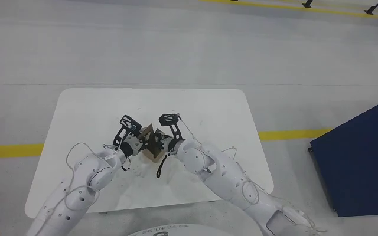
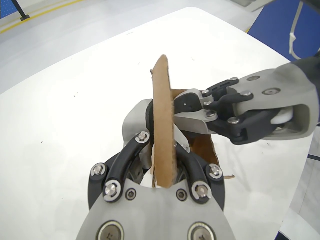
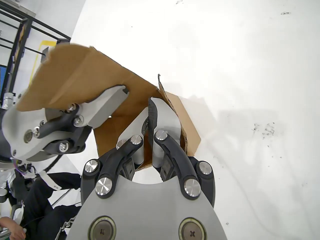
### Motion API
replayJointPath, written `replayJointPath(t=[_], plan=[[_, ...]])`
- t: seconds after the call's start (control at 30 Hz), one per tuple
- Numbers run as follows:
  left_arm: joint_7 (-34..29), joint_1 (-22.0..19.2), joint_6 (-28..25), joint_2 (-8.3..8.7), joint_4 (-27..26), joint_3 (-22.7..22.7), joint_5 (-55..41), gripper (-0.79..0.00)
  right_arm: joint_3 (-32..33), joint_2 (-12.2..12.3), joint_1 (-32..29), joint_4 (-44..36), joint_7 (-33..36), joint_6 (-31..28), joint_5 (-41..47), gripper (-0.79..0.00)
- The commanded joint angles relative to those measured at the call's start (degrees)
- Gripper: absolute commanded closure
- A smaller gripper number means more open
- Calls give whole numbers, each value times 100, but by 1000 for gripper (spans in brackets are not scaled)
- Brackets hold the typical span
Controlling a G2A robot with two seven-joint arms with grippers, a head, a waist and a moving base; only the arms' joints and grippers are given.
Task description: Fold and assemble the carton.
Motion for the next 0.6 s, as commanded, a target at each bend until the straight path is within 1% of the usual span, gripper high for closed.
replayJointPath(t=[0.0, 0.17, 0.23, 0.57], plan=[[14, 15, -18, 2, -20, -9, 19, 0, -60, -18, 28, 15, 69, 49, -92, 0], [55, 77, -22, 8, -64, -24, 80, 0, -193, -78, 108, 90, 97, 150, -251, 0], [82, 100, -16, 10, -80, -25, 123, 0, -200, -98, 108, 70, 65, 75, -189, 0], [354, 238, 47, 20, -217, -63, 320, 0, -200, -98, 89, 96, 36, 74, -202, 0]])
